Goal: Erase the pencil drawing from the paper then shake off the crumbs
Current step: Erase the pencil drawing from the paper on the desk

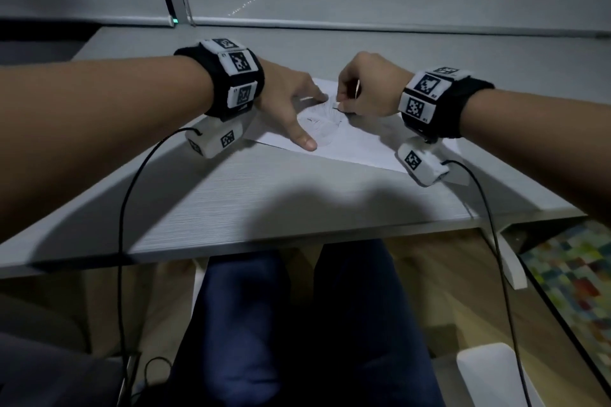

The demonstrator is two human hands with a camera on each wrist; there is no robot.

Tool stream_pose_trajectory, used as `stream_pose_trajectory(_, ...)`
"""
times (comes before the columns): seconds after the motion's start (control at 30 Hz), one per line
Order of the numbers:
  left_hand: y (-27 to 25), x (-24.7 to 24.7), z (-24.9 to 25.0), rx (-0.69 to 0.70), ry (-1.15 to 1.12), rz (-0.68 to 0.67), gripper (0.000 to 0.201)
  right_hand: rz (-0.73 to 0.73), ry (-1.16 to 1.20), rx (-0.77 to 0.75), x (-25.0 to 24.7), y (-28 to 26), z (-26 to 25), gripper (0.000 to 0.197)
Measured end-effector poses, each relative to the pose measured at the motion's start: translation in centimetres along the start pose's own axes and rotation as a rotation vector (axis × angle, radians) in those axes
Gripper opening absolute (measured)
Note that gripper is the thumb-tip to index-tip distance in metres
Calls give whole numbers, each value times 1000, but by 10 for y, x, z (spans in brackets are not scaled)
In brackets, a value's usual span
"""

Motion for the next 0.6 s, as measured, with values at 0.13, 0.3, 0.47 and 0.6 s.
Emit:
stream_pose_trajectory(0.13, 9, 6, 3, -40, 66, -20, 126, 12, 20, -34, -4, 2, -5, 14)
stream_pose_trajectory(0.3, 14, 10, 6, -54, 78, -35, 128, 5, -23, -13, 3, 4, 0, 7)
stream_pose_trajectory(0.47, 13, 6, 4, -66, 66, -62, 123, 4, -25, -44, 6, 1, -3, 8)
stream_pose_trajectory(0.6, 12, 4, 6, -75, 82, -104, 134, -73, 18, -89, 6, -3, -8, 8)
Point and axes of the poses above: each hand's wrist, its own y-axis towards the middle knuckle, its own x-axis out of the palm, z = x × y, the point moved 5 cm from there along y, towards the middle knuckle, and after that the axes turned 10 degrees about y, right-handed, at the moved point
